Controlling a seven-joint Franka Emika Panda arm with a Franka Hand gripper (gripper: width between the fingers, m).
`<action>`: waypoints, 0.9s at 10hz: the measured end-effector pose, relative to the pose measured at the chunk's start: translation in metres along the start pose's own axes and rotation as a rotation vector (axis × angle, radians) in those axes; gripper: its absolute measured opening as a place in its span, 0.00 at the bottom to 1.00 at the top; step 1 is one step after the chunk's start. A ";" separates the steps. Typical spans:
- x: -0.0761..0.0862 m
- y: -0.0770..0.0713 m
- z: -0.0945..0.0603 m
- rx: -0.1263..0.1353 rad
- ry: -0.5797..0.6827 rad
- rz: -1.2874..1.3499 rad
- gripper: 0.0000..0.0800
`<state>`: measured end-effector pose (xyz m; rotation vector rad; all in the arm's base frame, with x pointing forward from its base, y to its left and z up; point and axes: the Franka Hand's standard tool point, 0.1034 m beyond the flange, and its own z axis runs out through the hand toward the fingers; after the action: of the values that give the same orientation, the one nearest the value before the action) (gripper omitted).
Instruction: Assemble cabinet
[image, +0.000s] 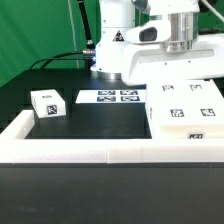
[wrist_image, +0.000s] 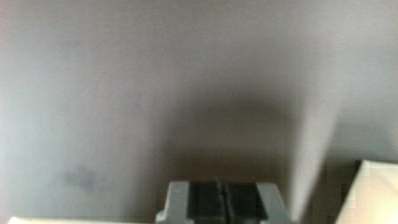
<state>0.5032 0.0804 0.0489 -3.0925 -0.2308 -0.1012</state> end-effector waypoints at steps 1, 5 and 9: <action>0.004 -0.001 -0.010 -0.001 -0.004 -0.003 0.00; 0.017 0.004 -0.044 -0.006 -0.033 -0.003 0.00; 0.026 0.000 -0.058 -0.007 -0.036 -0.013 0.00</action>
Offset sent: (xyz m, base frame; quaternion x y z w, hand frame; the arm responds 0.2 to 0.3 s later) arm 0.0107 -0.0064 0.0374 0.0205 -0.0492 0.0120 0.9985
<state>0.5250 0.0822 0.1087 -3.1020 -0.2520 -0.0460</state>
